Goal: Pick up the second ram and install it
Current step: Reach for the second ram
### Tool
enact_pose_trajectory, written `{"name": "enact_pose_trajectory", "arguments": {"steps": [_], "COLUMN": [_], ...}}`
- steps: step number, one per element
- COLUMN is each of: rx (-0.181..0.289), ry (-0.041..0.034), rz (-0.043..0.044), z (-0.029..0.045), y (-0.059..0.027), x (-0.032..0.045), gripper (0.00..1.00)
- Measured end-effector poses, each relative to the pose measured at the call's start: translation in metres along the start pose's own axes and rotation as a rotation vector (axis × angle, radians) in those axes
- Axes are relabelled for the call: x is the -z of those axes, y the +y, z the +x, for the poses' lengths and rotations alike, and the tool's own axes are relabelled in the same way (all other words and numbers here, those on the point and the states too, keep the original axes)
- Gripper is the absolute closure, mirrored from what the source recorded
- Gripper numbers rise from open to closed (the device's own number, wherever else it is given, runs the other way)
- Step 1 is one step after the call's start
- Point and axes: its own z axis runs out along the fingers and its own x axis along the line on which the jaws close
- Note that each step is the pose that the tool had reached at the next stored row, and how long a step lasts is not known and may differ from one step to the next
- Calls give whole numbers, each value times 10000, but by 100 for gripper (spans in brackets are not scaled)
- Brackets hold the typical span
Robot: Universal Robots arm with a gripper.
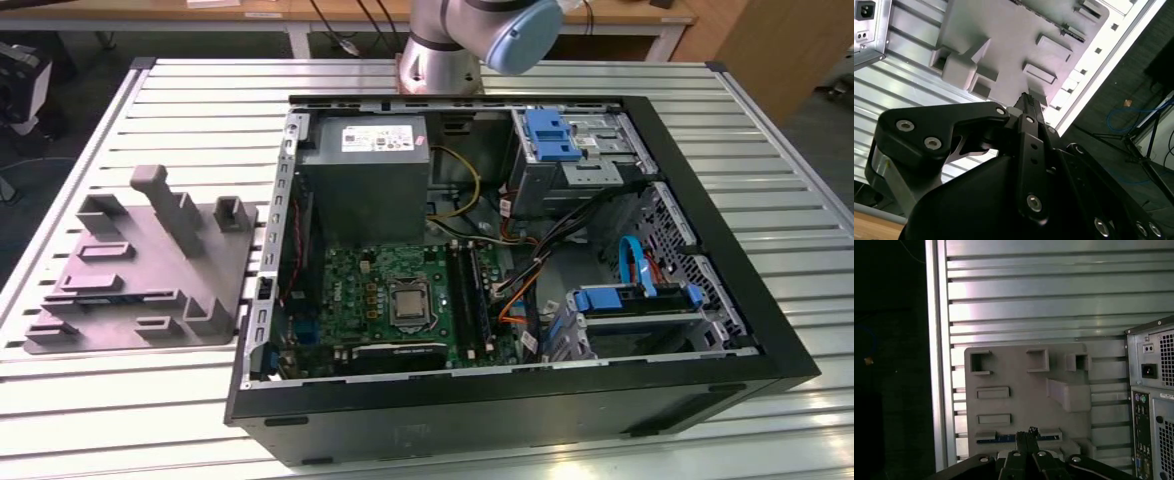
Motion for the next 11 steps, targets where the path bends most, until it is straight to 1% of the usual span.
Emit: {"name": "enact_pose_trajectory", "arguments": {"steps": [3, 7, 11], "rx": [0, -1, -3], "ry": [12, 49, 118], "rz": [2, 6, 14], "z": [-2, -2, -2], "y": [-37, -75, -105], "x": [-39, -86, -137], "gripper": [90, 90, 90]}}
